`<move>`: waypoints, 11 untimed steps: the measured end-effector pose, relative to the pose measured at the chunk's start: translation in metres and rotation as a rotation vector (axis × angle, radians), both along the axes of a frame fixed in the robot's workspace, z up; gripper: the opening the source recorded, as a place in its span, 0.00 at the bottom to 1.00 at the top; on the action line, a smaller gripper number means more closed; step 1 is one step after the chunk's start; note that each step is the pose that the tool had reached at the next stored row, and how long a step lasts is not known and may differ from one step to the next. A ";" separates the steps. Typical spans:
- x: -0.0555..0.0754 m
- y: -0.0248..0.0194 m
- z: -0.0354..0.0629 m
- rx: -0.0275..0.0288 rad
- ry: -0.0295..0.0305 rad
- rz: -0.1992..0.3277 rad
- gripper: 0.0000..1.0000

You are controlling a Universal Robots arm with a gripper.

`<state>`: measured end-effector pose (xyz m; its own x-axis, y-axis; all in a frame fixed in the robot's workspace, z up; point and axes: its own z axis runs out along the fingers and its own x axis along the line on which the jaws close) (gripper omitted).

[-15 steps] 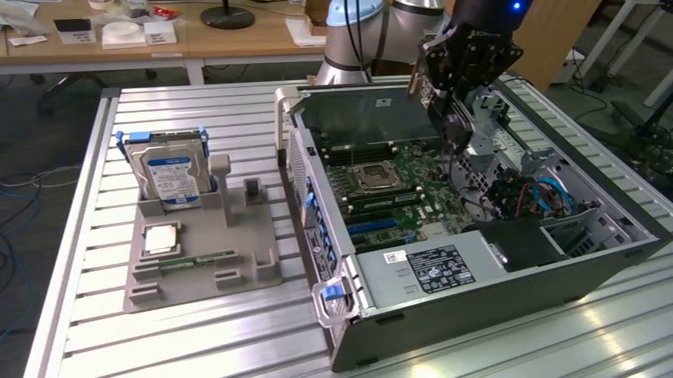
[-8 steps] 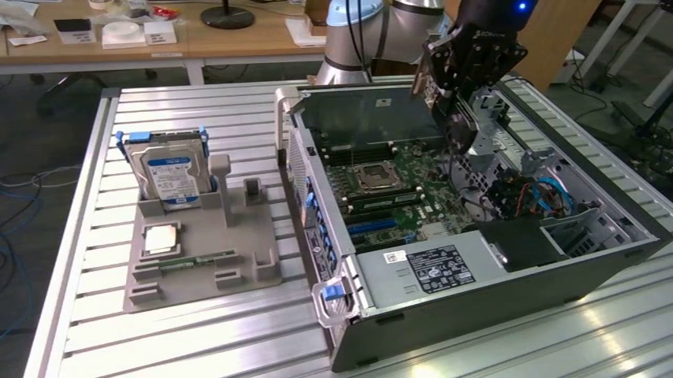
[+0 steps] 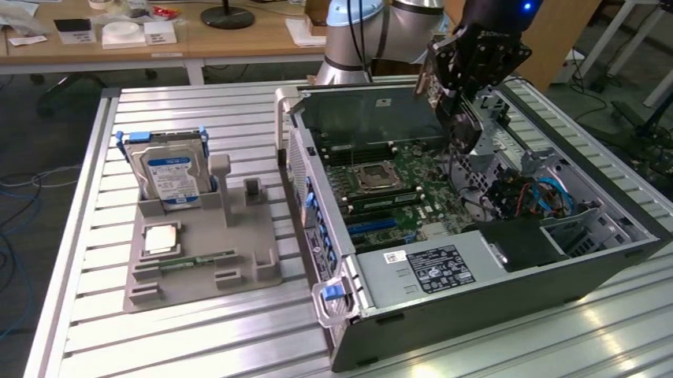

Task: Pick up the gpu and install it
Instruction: 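Pick up the gpu and move the gpu toward the slot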

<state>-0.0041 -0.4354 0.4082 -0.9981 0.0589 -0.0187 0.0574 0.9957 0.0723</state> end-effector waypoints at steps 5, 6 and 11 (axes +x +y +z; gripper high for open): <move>0.004 0.0000 -0.0001 0.0000 0.0000 0.000 0.27; 0.005 0.0000 -0.0001 0.0000 0.0000 0.000 0.27; 0.006 0.0000 -0.0001 0.0000 0.0000 0.000 0.27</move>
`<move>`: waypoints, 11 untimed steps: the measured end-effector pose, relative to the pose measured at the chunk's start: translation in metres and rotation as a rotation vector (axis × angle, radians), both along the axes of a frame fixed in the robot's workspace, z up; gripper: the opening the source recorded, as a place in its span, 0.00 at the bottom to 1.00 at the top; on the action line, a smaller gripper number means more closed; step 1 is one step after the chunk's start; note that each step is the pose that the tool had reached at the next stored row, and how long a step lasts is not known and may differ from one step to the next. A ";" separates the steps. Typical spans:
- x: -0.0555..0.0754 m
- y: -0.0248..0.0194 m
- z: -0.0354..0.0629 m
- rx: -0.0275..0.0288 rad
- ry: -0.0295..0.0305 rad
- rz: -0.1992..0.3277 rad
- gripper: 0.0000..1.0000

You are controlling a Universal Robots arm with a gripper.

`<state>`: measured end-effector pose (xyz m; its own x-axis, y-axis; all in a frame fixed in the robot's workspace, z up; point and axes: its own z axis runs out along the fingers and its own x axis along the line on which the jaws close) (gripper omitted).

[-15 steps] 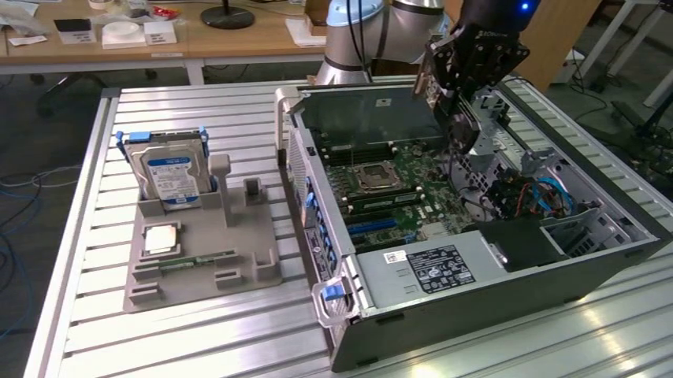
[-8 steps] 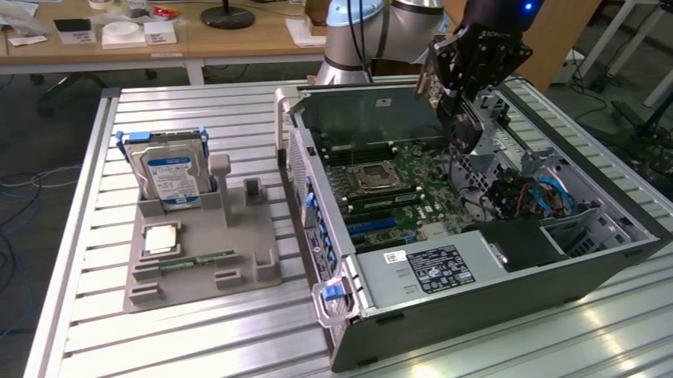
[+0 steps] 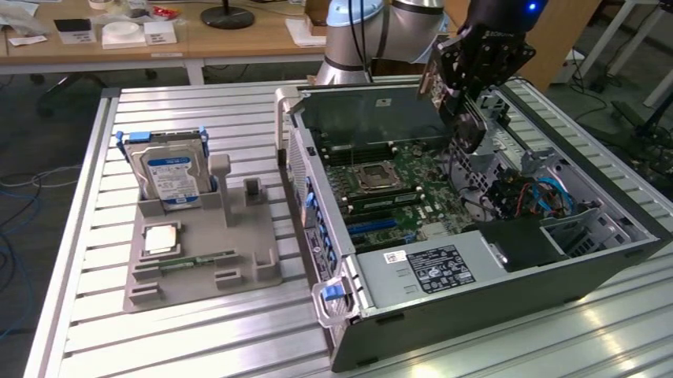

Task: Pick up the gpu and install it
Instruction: 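Pick up the gpu and move the gpu toward the slot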

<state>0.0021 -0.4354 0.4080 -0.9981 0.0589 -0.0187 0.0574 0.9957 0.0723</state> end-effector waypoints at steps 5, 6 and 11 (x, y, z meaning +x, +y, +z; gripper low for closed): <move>0.000 0.0000 0.0000 0.0000 0.0000 0.000 0.27; 0.000 0.0000 0.0000 0.0000 0.0000 0.000 0.27; 0.000 0.0000 0.0000 0.0000 0.0000 0.000 0.27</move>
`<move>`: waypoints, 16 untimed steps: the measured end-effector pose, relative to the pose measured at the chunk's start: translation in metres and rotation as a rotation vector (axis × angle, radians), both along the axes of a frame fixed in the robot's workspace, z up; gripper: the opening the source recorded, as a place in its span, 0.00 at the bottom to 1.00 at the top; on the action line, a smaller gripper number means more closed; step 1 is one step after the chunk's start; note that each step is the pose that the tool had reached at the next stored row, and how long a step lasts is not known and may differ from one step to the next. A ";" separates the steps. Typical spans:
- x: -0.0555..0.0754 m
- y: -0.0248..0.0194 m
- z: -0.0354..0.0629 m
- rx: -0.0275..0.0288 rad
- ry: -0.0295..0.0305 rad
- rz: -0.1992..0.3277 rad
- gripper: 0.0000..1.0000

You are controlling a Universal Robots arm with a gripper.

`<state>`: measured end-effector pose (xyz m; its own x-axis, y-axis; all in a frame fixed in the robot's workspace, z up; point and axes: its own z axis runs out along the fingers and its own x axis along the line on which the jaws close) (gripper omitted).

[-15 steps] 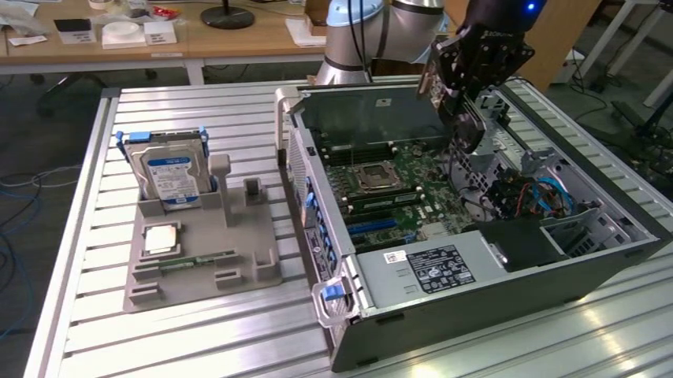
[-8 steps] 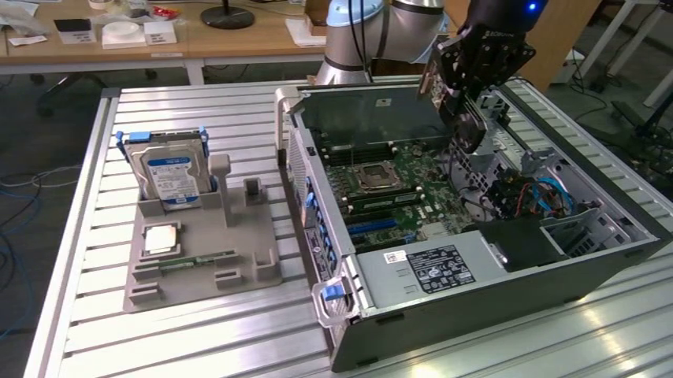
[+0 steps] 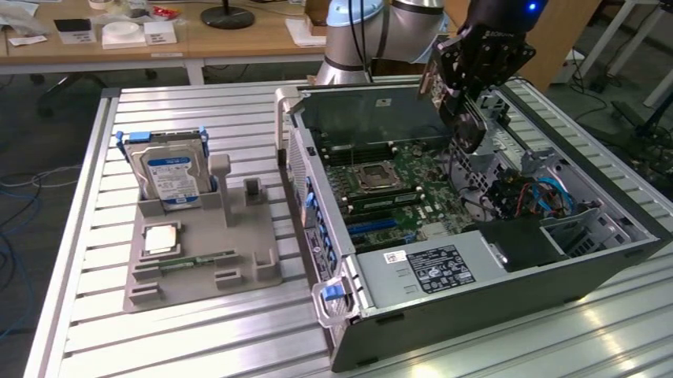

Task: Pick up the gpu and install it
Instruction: 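Pick up the gpu and move the gpu toward the slot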

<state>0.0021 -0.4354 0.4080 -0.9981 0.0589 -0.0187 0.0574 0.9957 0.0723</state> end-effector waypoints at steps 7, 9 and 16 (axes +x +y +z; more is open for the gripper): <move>0.009 0.0000 0.0000 -0.0001 0.0000 0.000 0.27; 0.013 0.0000 -0.0002 0.0001 0.0000 0.000 0.27; 0.033 0.0000 -0.0002 0.0000 0.0000 0.000 0.27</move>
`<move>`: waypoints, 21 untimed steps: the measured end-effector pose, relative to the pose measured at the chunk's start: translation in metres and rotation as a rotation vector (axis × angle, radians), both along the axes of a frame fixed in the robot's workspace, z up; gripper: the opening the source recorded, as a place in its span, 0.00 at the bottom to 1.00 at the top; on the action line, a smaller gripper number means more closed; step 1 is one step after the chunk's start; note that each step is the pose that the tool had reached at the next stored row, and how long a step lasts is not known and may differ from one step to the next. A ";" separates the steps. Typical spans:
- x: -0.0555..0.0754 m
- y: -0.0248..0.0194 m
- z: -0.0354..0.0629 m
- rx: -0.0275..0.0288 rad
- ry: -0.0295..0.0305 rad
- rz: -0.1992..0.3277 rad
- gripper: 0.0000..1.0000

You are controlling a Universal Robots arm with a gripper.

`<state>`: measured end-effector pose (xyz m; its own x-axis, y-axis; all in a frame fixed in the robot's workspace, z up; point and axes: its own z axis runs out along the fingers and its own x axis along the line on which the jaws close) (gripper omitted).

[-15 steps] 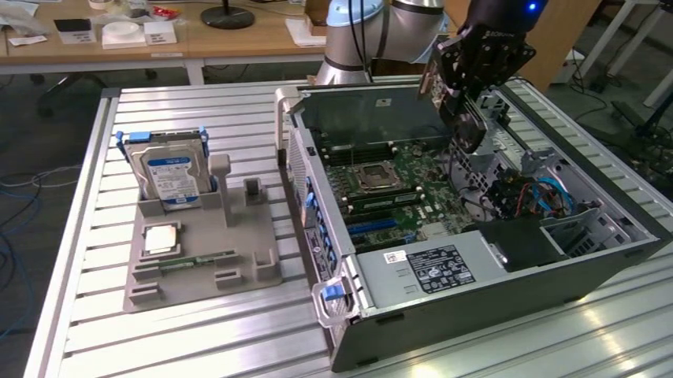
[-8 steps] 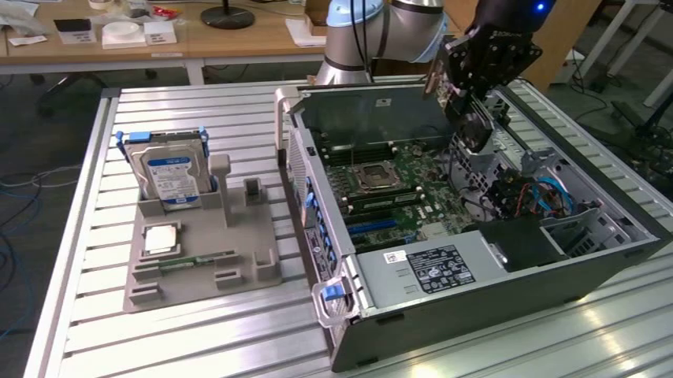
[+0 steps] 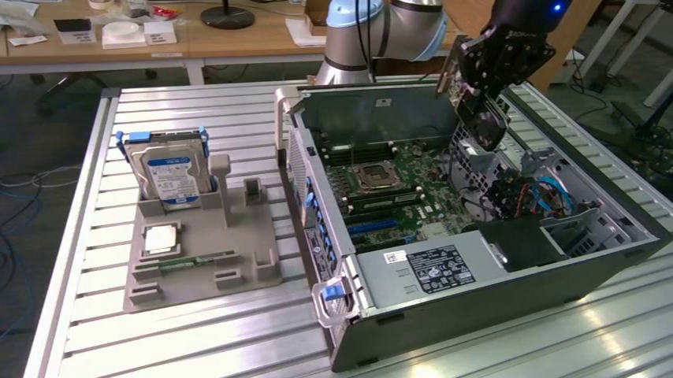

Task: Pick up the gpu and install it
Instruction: 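Pick up the gpu and move the gpu toward the slot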

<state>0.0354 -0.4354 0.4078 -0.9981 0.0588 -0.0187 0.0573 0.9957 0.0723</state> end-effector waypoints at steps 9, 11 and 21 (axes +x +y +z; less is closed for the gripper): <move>0.010 0.0000 -0.0001 0.0000 -0.0001 0.000 0.27; 0.010 0.0000 0.0000 0.0000 0.0000 0.000 0.27; 0.018 0.0000 -0.0001 0.0000 0.0000 0.000 0.27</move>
<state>0.0534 -0.4354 0.4077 -0.9981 0.0589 -0.0187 0.0574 0.9957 0.0723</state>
